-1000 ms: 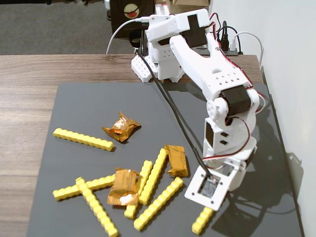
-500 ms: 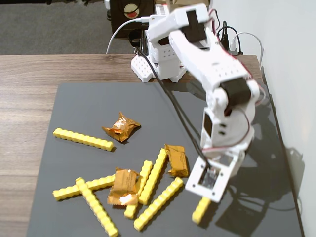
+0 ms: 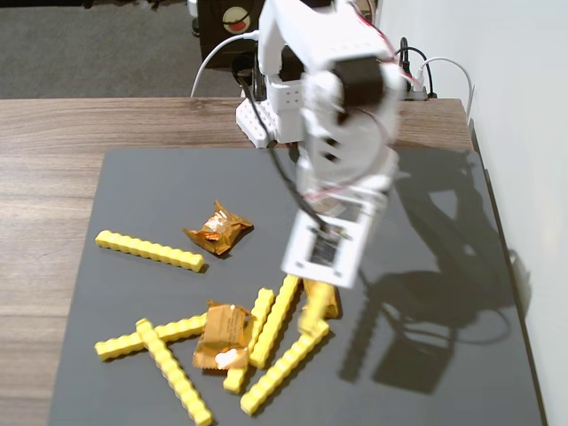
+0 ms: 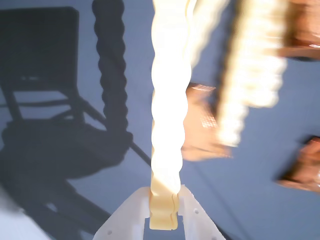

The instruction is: Grab a fry

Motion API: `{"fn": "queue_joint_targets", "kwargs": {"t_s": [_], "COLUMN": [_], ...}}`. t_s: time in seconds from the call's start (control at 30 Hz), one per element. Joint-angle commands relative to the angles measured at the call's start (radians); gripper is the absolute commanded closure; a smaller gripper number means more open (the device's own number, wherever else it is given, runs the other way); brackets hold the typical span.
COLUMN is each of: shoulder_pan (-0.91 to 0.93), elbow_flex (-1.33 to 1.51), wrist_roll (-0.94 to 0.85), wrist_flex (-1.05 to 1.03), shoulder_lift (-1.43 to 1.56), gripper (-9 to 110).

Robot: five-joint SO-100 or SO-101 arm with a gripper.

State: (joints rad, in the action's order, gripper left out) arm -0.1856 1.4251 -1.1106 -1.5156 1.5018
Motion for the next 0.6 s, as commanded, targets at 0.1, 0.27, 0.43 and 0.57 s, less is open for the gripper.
{"fn": "queue_joint_targets", "kwargs": {"t_s": [0.1,0.27,0.43,0.57], "shoulder_pan": [0.092,0.166,0.221,0.233], "elbow_flex": [0.198,0.316,0.351,0.376], "wrist_roll": [-0.199,-0.344,-0.420,-0.440], "wrist_flex": [-0.006,-0.035,-0.060,-0.060], "shoulder_lift": [0.273,0.436,0.503,0.526], "gripper": [101,101,101,101]}}
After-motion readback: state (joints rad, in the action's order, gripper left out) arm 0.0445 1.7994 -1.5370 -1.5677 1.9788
